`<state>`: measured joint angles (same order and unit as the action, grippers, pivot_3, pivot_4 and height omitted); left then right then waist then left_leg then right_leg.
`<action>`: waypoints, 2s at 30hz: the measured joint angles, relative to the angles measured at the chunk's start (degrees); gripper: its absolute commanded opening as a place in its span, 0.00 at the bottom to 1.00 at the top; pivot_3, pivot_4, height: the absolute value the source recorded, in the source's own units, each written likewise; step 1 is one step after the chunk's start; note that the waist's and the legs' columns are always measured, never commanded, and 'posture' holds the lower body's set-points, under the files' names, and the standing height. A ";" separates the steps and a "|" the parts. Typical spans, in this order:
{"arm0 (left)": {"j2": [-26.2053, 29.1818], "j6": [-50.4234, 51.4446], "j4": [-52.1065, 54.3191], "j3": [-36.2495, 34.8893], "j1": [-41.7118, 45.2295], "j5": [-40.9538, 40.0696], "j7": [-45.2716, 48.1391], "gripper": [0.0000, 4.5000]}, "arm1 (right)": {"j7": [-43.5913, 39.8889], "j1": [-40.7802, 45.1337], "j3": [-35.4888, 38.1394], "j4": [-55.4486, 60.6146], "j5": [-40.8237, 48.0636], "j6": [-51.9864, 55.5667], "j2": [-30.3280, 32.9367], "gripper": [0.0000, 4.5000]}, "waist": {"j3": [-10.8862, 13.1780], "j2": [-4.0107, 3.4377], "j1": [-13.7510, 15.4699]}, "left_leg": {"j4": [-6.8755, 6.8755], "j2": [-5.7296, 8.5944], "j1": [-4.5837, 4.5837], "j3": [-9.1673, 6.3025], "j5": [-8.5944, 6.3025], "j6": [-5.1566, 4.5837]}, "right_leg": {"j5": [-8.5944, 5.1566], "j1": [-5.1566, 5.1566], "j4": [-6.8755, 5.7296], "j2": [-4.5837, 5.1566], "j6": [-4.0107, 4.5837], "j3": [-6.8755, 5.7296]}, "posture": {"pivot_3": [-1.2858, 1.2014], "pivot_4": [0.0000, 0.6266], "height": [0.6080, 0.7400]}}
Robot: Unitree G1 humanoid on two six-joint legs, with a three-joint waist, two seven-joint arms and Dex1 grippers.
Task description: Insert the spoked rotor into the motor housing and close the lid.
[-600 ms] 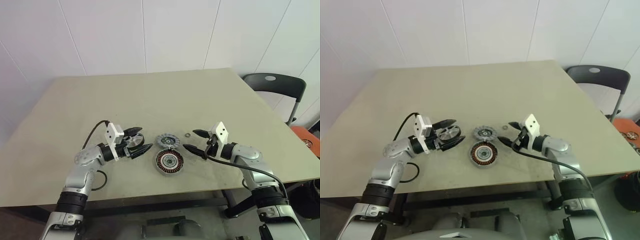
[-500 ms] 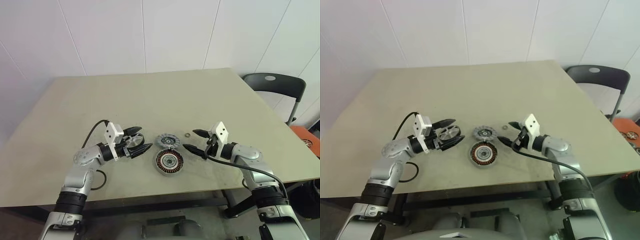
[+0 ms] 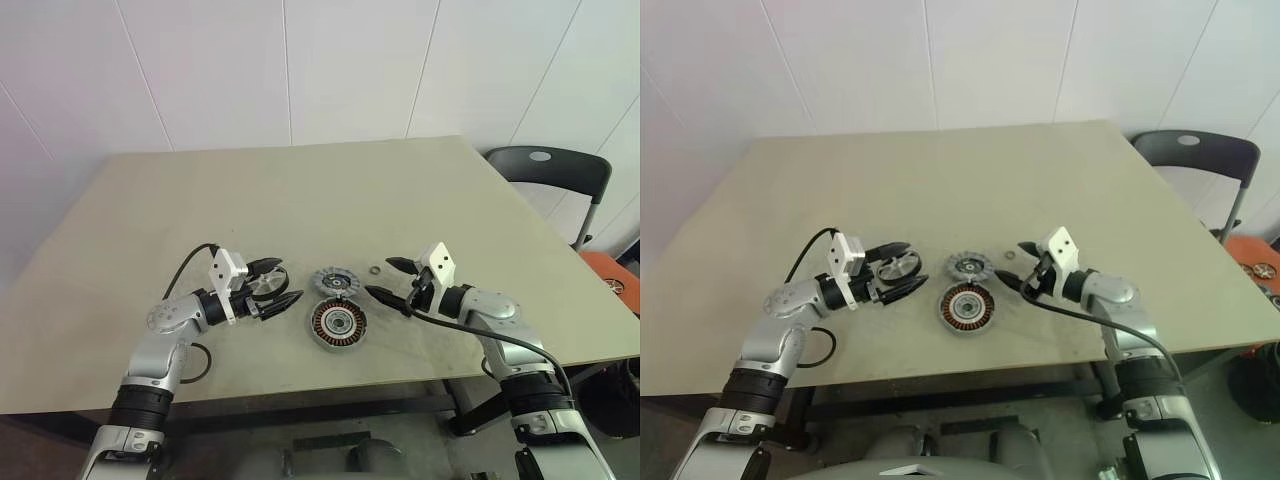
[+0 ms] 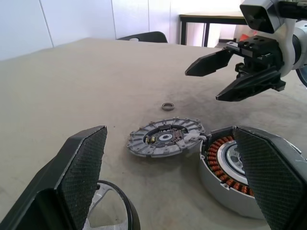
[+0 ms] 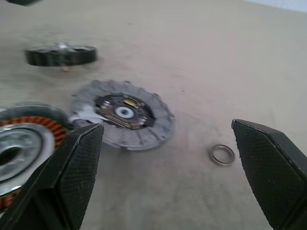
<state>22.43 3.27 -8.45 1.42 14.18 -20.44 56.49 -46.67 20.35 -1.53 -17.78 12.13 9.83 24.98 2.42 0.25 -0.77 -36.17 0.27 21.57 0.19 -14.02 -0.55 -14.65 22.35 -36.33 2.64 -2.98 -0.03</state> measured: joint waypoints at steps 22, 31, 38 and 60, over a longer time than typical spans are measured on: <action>-0.68 -0.32 -0.53 0.63 0.04 1.33 -0.27 1.00 | 11.70 12.15 -2.56 -16.16 -7.48 8.40 -4.62 1.00 | -0.01 -0.02 -0.03 | 0.02 0.01 0.32 0.00 0.01 -0.01 | 0.03 0.28 -0.01 0.00 -0.02 0.00 | 0.52 0.00 1.00; -1.32 -1.09 -0.77 1.34 0.04 2.36 -0.45 1.00 | 11.10 12.15 -2.28 -16.04 -6.66 10.72 -5.04 0.80 | -0.02 -0.01 0.00 | 0.02 0.01 0.03 0.00 0.00 -0.01 | 0.01 0.00 0.00 0.01 -0.01 0.00 | 0.52 0.00 1.00; -1.32 -2.58 -2.79 1.33 0.09 2.58 -0.50 1.00 | 9.48 11.53 -2.16 -14.37 -6.17 12.46 -5.29 0.29 | -0.02 -0.01 -0.07 | 0.04 0.00 0.00 -0.01 0.00 -0.01 | 0.01 0.00 0.00 0.00 -0.01 0.00 | 0.52 0.00 1.00; -1.75 -5.31 -7.32 1.62 0.97 4.26 -0.27 1.00 | -10.06 1.34 -0.88 9.57 7.36 16.32 0.96 0.15 | -0.01 -0.02 0.01 | -0.03 0.00 0.61 -0.07 0.01 -0.02 | 0.09 0.52 0.00 0.00 -0.15 -0.08 | 0.52 0.00 1.00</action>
<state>20.68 -2.04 -15.77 3.04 15.15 -16.18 56.21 -56.73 21.69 -2.41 -8.21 19.49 26.16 25.94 2.41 0.22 -0.76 -36.19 0.27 22.18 0.13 -14.01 -0.57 -14.55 22.87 -36.33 2.64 -3.13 -0.11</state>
